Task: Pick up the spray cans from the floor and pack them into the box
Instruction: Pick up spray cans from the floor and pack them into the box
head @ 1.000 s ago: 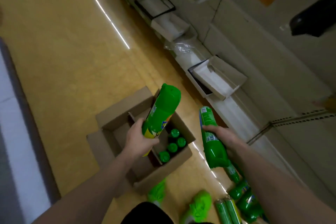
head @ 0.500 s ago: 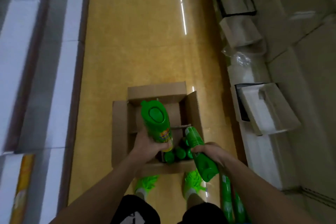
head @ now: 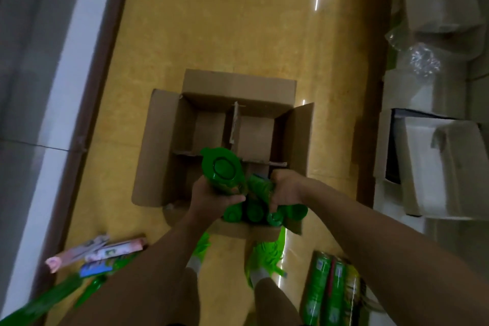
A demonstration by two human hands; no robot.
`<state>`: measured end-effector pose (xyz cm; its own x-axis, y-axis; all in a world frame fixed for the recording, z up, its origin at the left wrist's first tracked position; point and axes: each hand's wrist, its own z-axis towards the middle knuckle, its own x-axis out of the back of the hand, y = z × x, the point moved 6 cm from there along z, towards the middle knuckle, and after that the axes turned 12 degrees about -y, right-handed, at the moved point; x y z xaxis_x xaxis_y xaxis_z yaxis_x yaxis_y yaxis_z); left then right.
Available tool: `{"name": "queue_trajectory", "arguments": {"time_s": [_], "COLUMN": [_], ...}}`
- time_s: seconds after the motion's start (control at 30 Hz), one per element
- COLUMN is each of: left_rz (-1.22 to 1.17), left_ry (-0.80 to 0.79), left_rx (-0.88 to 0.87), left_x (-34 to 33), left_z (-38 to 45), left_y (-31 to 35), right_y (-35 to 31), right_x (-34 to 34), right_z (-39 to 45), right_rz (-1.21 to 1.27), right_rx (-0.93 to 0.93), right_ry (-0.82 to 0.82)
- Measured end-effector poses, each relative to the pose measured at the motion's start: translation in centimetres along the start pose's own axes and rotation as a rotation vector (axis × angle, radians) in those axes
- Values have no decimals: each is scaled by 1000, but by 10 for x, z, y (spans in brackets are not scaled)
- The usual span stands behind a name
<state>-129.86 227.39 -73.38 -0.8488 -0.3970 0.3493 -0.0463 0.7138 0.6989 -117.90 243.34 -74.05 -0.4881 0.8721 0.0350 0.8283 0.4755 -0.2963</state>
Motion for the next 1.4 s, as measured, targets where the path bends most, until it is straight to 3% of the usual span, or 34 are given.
{"name": "queue_trajectory", "arguments": {"time_s": [0.13, 0.33, 0.6, 0.8, 0.9, 0.97, 1.03, 1.13, 1.27, 1.4], "left_rz": [80, 291, 282, 177, 247, 310, 345, 270, 390, 480], "left_ry": [12, -78, -177, -261, -297, -321, -316, -257, -381, -537], "left_rx": [6, -18, 20, 108, 114, 129, 139, 187, 262, 267], "left_x": [-14, -42, -49, -47, -53, -56, -56, -56, -61, -58], "left_z": [25, 46, 72, 80, 85, 88, 85, 85, 83, 67], "left_y": [-41, -90, -105, -125, -113, -115, -120, -132, -130, -135], "right_y": [-10, -13, -17, 5, 12, 15, 19, 10, -21, -41], "right_x": [7, 3, -22, -39, -47, -44, -38, -37, -48, -60], "right_z": [43, 99, 153, 177, 175, 166, 150, 120, 101, 112], "right_rz": [-219, -282, -313, -303, -258, -98, 214, 458, 377, 46], "right_rx": [20, 41, 72, -18, -47, 7, 116, 350, 590, 565], "right_ry": [-6, 53, -19, 10, 18, 130, 273, 325, 340, 401]}}
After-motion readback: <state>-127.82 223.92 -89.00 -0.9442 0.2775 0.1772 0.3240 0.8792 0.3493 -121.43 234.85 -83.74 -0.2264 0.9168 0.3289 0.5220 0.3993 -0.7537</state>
